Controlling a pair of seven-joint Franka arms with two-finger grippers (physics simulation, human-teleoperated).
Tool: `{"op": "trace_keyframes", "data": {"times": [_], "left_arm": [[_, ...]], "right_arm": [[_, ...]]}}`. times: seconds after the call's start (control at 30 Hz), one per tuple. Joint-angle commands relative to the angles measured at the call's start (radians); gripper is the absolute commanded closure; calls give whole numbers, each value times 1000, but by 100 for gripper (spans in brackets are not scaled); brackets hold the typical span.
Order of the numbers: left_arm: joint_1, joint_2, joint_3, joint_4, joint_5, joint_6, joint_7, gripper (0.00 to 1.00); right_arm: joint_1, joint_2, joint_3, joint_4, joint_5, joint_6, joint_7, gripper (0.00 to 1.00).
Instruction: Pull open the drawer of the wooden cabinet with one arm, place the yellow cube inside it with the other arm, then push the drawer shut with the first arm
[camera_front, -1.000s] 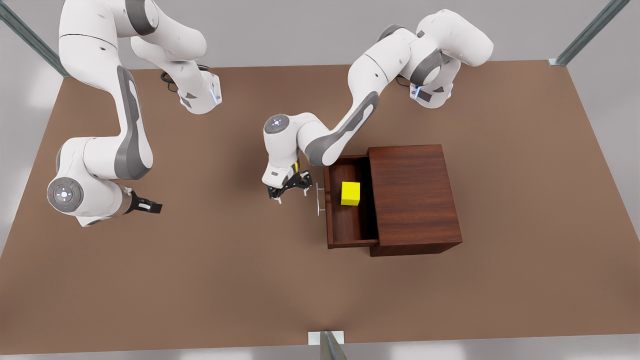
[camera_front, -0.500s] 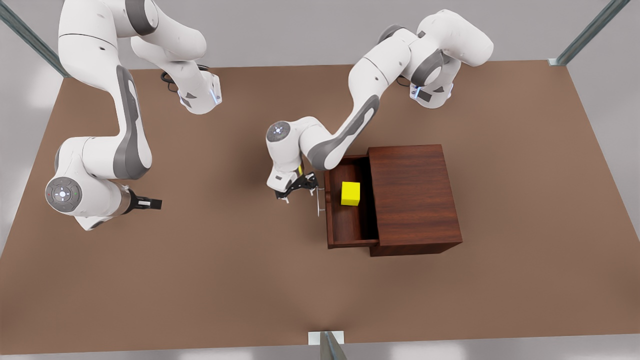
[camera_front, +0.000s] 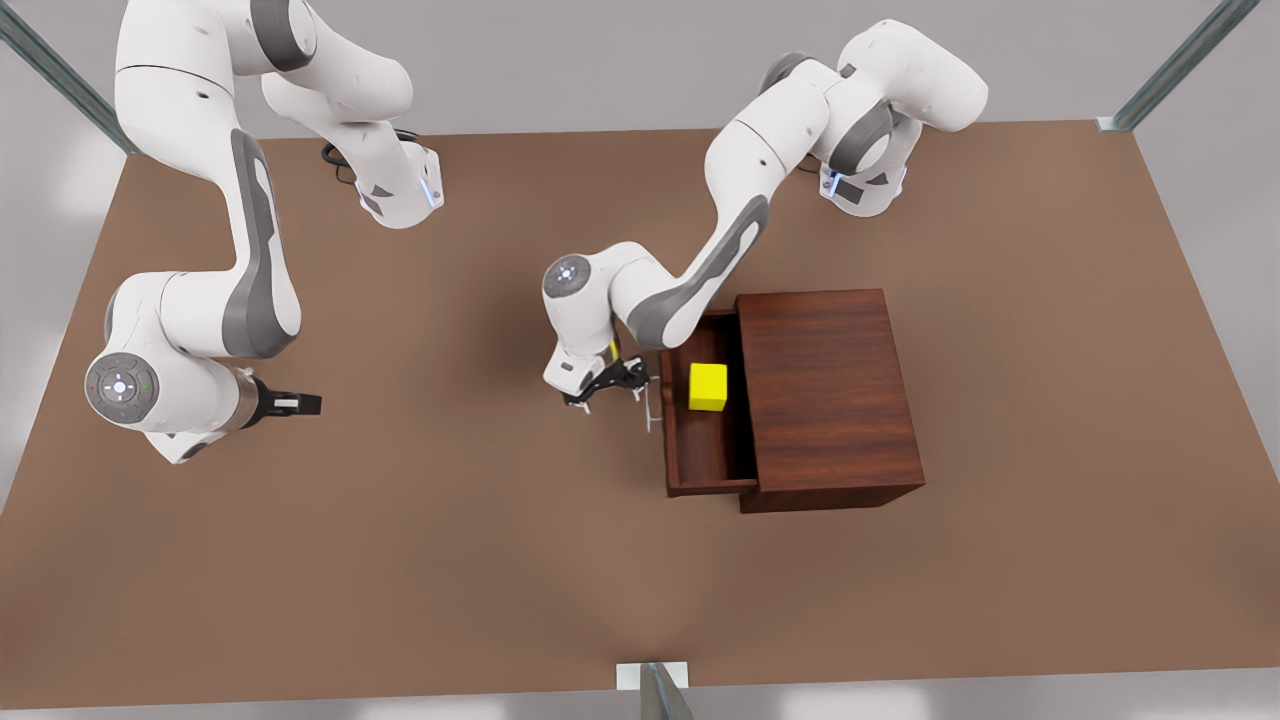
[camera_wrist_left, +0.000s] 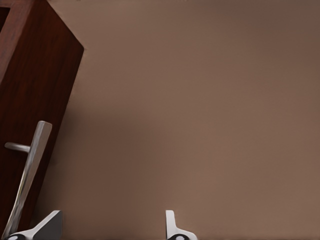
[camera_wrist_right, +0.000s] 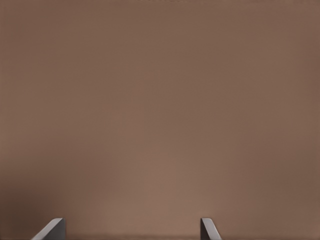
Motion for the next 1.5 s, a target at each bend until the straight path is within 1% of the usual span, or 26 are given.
{"op": "trace_keyframes", "data": {"times": [0.0,0.17,0.6,0.93,1.47], "left_arm": [[1,-3,0,-10,2,-19,117,0],[18,-36,0,-53,0,-19,149,0],[33,-40,-1,-61,-1,-37,183,0],[67,-94,-4,-139,-36,-28,238,0],[88,-106,-6,-168,-36,-27,301,0]], "right_arm": [[0,-1,1,1,1,-2,-55,0],[0,1,1,1,-1,-19,-57,0],[0,1,1,4,-1,-21,-48,0],[0,1,1,4,-1,-21,-46,0],[0,1,1,4,-1,-21,-48,0]]}}
